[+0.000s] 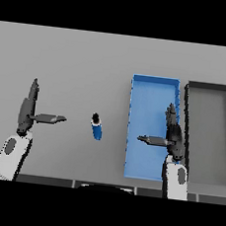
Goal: Pick up the blue pipe and place it into the blue bin.
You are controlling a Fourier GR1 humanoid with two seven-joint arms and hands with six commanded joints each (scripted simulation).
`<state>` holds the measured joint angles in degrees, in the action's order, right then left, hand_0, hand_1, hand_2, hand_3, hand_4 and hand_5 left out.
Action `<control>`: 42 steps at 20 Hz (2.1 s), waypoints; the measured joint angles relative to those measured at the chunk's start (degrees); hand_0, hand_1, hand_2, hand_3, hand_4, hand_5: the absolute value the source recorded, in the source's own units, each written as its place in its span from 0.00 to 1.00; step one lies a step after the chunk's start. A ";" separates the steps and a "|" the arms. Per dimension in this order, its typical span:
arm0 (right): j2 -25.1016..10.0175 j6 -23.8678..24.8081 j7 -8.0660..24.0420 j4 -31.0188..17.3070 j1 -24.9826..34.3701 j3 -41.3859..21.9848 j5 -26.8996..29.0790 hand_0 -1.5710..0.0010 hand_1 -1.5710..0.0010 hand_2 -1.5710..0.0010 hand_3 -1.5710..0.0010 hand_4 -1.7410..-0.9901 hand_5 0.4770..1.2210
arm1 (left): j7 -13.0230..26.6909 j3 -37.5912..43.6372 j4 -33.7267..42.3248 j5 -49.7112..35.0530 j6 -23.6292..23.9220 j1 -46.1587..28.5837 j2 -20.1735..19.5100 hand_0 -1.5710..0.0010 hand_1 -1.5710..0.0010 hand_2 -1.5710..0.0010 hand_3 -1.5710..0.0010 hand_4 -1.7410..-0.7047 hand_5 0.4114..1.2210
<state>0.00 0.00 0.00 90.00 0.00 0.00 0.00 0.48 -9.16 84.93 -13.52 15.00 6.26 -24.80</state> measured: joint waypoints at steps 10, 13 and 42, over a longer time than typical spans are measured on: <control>-4.76 -2.44 -4.51 4.53 -3.51 -5.71 -7.72 1.00 1.00 1.00 1.00 0.69 0.19 | -4.91 -2.75 -1.45 -2.25 -19.26 1.44 -10.60 1.00 1.00 1.00 1.00 0.64 0.22; -5.65 -2.15 -2.83 5.64 -3.86 -6.75 -9.90 1.00 1.00 1.00 1.00 0.73 0.18 | -6.36 -3.51 -1.84 -1.81 -21.49 1.10 -11.32 1.00 1.00 1.00 1.00 0.64 0.23; -5.66 -1.86 -2.00 9.12 -6.14 -7.45 -10.70 1.00 1.00 1.00 1.00 0.72 0.17 | -4.55 -21.65 -6.79 10.10 -27.62 6.84 6.68 1.00 1.00 1.00 1.00 0.57 0.08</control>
<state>-5.66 -1.86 -2.00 99.12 -6.14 -7.45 -10.70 -4.07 -30.81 78.14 -3.42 -12.62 13.11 -18.13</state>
